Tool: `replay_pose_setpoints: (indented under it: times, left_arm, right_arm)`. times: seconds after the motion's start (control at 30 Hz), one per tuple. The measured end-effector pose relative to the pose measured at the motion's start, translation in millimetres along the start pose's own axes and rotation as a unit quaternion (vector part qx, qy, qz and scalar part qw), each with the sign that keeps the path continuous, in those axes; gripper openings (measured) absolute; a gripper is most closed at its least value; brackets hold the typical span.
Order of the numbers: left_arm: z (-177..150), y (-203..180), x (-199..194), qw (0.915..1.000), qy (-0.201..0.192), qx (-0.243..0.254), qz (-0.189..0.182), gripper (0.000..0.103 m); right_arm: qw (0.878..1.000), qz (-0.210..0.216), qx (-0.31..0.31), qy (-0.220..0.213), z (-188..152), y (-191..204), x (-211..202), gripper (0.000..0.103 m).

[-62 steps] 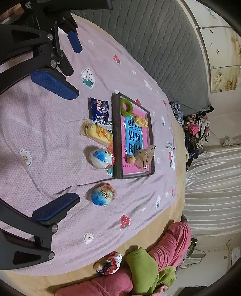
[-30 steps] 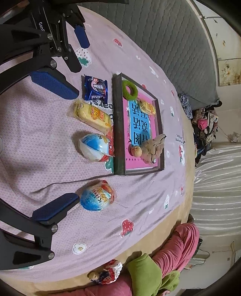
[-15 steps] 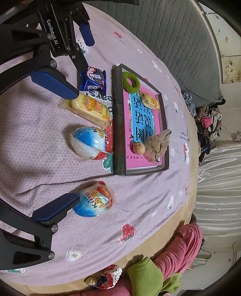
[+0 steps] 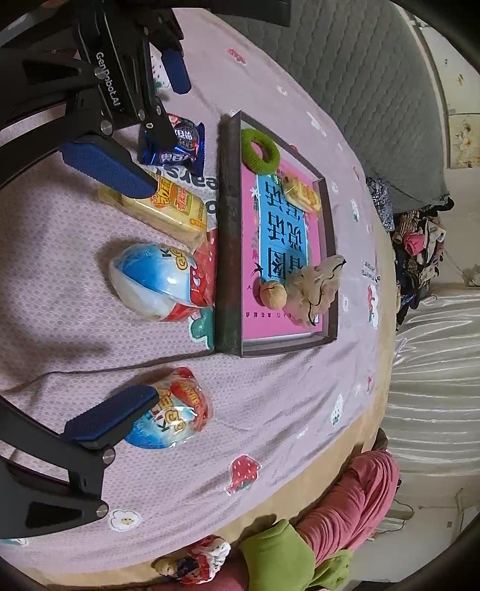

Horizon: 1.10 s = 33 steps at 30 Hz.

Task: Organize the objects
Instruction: 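Move both tools toward the blue Oreo packet and the wrapped toy egg, then grasp the blue Oreo packet with the left tool while the right tool grasps the blue toy egg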

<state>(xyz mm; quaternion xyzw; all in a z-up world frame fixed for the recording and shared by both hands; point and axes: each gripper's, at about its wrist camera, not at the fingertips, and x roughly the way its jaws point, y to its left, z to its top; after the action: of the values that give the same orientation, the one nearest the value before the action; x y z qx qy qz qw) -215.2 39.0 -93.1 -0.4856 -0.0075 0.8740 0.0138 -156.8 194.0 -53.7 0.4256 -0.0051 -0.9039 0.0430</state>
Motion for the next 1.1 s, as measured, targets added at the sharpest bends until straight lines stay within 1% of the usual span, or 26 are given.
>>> replay_pose_setpoints:
  times: [0.13, 0.17, 0.3, 0.4, 0.53, 0.57, 0.63, 0.73, 0.8, 0.87, 1.0, 1.07, 1.1]
  left_arm:
    - [1.4, -1.5, 7.5, 1.0, 0.003, -0.001, 0.002, 0.085]
    - [1.4, -0.8, 8.6, 1.0, 0.002, -0.004, 0.002, 0.085]
    - [2.3, -0.5, 15.5, 1.0, 0.007, -0.005, 0.0, 0.085]
    - [2.6, -0.1, 18.4, 0.9999, 0.008, -0.007, 0.0, 0.085]
    - [3.6, 0.1, 21.3, 0.9999, 0.007, -0.007, 0.005, 0.085]
    - [3.8, 0.2, 21.8, 0.9999, 0.007, -0.006, 0.004, 0.085]
    - [4.4, -0.2, 22.8, 0.9999, 0.007, -0.006, 0.003, 0.085]
    - [4.5, -0.8, 23.9, 0.9999, 0.007, -0.006, 0.005, 0.085]
    - [4.6, -1.0, 25.1, 0.9999, 0.008, -0.008, 0.006, 0.085]
    - [5.2, -0.9, 27.2, 0.9999, 0.009, -0.009, 0.008, 0.085]
    - [5.3, 0.7, 30.3, 0.9998, 0.011, -0.009, 0.013, 0.085]
    - [5.2, 0.8, 32.8, 0.9997, 0.012, -0.009, 0.021, 0.085]
    - [5.2, 0.9, 33.6, 0.9996, 0.013, -0.008, 0.021, 0.085]
  right_arm:
    - [1.0, -0.005, 0.0, -0.002, 0.8, -1.8, 4.2, 0.102]
    - [1.0, -0.005, 0.002, -0.003, 1.2, -2.7, 5.4, 0.099]
    - [1.0, 0.006, 0.013, -0.003, 3.0, -5.2, 11.5, 0.095]
    - [1.0, 0.005, 0.009, -0.001, 3.5, -3.0, 15.5, 0.092]
    - [1.0, -0.006, 0.003, -0.006, 4.3, -0.5, 18.6, 0.085]
    - [1.0, -0.008, 0.003, -0.006, 4.7, -0.5, 19.5, 0.081]
    - [1.0, -0.016, -0.002, -0.005, 5.0, -0.1, 22.1, 0.076]
    - [1.0, -0.025, -0.01, 0.005, 4.4, 2.3, 28.2, 0.074]
    - [0.999, -0.028, -0.014, 0.004, 4.0, 3.9, 30.9, 0.073]
    - [0.999, -0.036, -0.021, 0.004, 4.1, 6.6, 33.1, 0.068]
    - [0.998, -0.044, -0.037, 0.004, 5.2, 12.9, 37.4, 0.062]
    - [0.998, -0.051, -0.048, 0.005, 4.9, 16.7, 40.3, 0.056]
    - [0.997, -0.053, -0.051, 0.007, 4.8, 18.3, 42.0, 0.056]
